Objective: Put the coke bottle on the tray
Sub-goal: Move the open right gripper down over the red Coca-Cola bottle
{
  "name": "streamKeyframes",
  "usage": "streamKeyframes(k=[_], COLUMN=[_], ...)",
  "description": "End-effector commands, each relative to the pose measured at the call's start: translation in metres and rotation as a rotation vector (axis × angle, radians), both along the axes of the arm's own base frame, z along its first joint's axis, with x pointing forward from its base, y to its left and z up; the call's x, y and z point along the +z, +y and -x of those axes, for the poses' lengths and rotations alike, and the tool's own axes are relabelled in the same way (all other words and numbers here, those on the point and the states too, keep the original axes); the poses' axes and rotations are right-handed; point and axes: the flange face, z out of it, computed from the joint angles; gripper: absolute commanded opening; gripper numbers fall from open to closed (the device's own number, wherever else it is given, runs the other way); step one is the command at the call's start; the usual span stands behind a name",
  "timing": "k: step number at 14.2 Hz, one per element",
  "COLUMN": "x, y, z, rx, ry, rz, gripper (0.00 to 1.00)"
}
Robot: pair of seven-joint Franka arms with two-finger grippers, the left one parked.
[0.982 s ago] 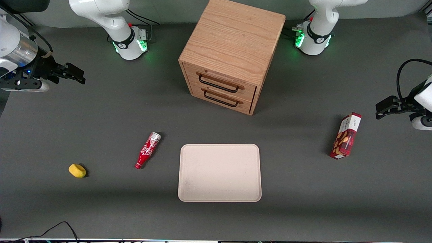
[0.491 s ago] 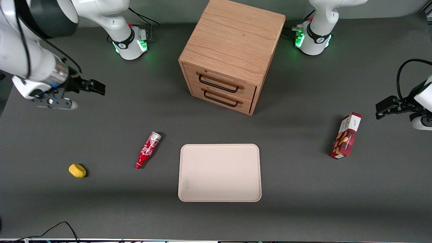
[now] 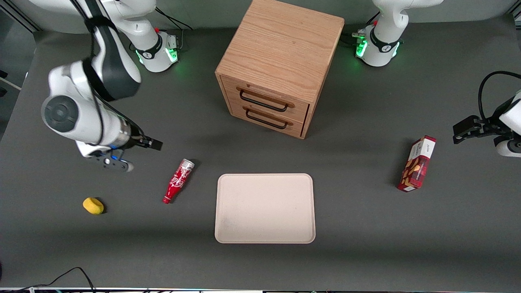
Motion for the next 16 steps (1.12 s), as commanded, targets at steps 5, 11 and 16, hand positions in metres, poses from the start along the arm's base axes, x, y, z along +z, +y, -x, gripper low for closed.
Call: streamKeyframes(k=[5, 11, 16], x=[-0.110, -0.171, -0.201], y=[0.007, 0.009, 0.011], z=[-0.012, -0.024, -0.026], rx=[-0.134, -0.232, -0.230], ry=[-0.064, -0.123, -0.139], rz=[0.032, 0.050, 0.057], gripper=[1.00, 1.00, 1.00])
